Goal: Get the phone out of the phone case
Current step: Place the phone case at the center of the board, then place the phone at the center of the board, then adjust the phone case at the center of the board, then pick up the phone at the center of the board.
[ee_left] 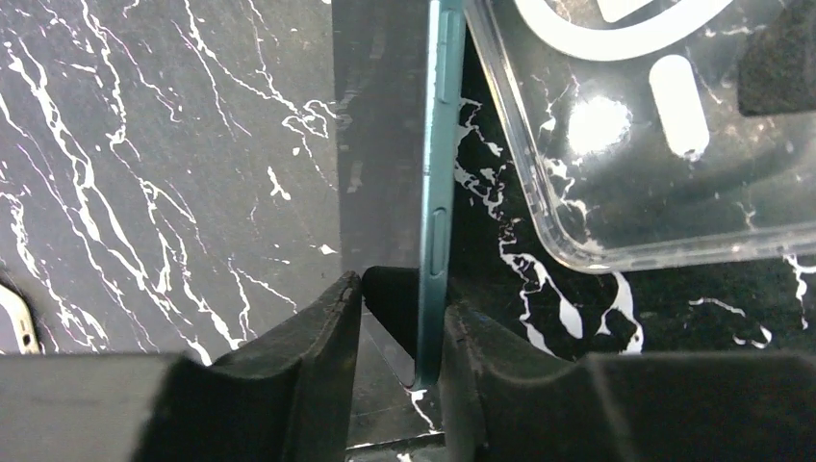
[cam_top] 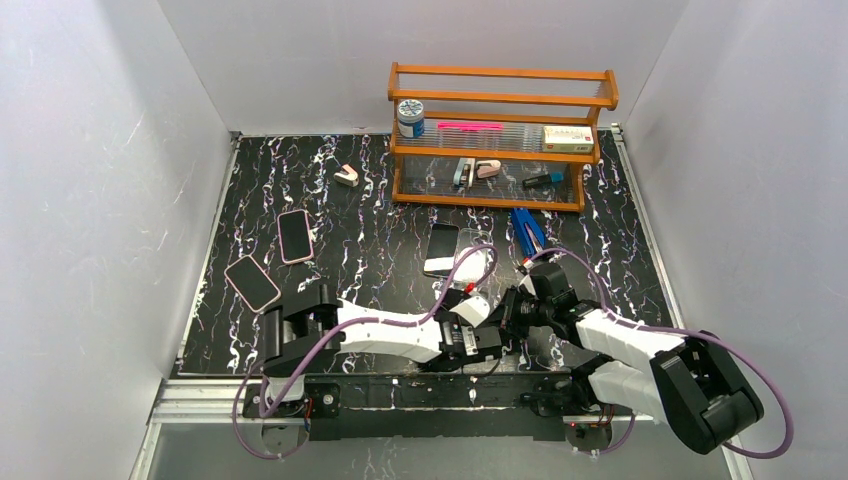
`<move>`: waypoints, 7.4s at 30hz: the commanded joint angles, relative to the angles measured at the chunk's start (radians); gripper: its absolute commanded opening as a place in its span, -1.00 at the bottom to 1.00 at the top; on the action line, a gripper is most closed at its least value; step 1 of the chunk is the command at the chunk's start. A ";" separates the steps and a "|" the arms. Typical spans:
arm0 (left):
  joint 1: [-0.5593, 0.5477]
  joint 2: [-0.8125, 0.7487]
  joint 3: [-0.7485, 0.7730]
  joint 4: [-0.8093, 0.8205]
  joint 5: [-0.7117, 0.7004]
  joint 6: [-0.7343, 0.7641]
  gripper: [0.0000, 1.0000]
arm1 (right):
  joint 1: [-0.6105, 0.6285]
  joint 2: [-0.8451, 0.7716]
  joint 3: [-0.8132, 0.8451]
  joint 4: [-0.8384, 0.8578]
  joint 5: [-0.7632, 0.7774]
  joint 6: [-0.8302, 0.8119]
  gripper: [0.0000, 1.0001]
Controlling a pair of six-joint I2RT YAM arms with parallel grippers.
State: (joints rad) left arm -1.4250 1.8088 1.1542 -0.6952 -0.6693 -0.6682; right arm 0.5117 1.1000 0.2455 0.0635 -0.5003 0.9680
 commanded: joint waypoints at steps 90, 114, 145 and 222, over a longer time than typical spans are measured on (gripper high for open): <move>0.400 -0.184 -0.260 0.536 0.330 -0.194 0.96 | 0.031 -0.061 0.047 -0.134 0.126 -0.096 0.34; 0.488 -0.354 -0.491 0.782 0.588 -0.333 0.96 | 0.169 0.107 0.131 -0.089 0.178 -0.084 0.71; 1.341 -0.488 -0.279 0.365 0.668 0.088 0.96 | 0.161 0.313 0.431 -0.289 0.460 -0.306 0.97; 1.112 -0.607 -0.732 0.921 1.053 -0.241 -0.64 | 0.488 0.469 0.521 0.409 0.412 -0.217 0.73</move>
State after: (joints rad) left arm -0.3042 1.2778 0.4633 0.1345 0.3534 -0.8310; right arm 0.9821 1.5116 0.6933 0.3958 -0.1085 0.7368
